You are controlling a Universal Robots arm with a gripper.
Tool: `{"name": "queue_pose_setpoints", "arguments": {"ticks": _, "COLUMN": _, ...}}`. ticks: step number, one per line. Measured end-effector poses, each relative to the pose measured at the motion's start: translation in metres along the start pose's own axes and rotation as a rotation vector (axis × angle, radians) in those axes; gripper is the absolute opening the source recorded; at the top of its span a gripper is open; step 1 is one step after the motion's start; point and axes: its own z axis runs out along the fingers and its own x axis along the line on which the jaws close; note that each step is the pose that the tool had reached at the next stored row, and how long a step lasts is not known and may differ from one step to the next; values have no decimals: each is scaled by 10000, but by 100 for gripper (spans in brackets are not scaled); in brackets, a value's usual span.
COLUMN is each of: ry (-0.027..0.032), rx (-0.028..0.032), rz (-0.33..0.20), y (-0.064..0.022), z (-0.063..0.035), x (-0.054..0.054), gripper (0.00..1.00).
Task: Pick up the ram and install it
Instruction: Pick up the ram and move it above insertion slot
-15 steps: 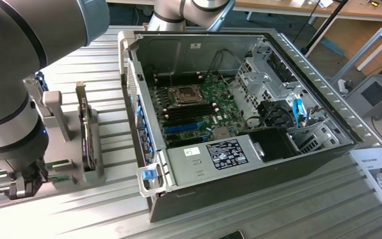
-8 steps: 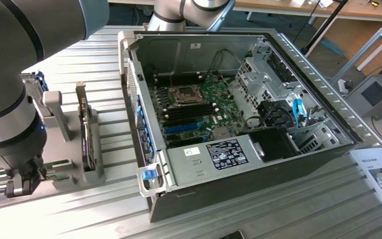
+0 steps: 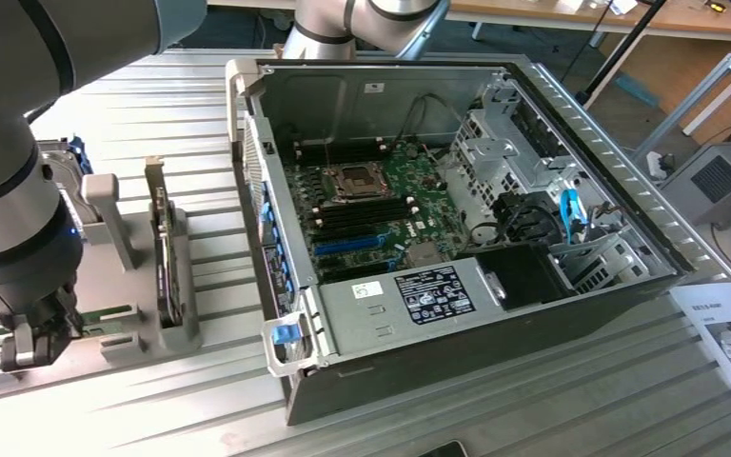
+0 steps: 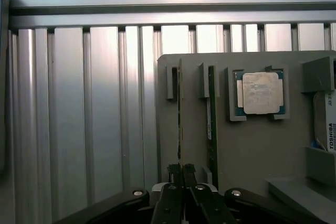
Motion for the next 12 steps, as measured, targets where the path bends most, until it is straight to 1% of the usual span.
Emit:
{"name": "queue_pose_setpoints", "arguments": {"ticks": 8, "ry": 0, "rx": 0, "rz": -1, "y": 7, "z": -153, "x": -4, "gripper": 12}}
{"name": "queue_pose_setpoints", "arguments": {"ticks": 12, "ry": -1, "rx": 0, "rz": -1, "y": 11, "z": -250, "x": -6, "gripper": 12}}
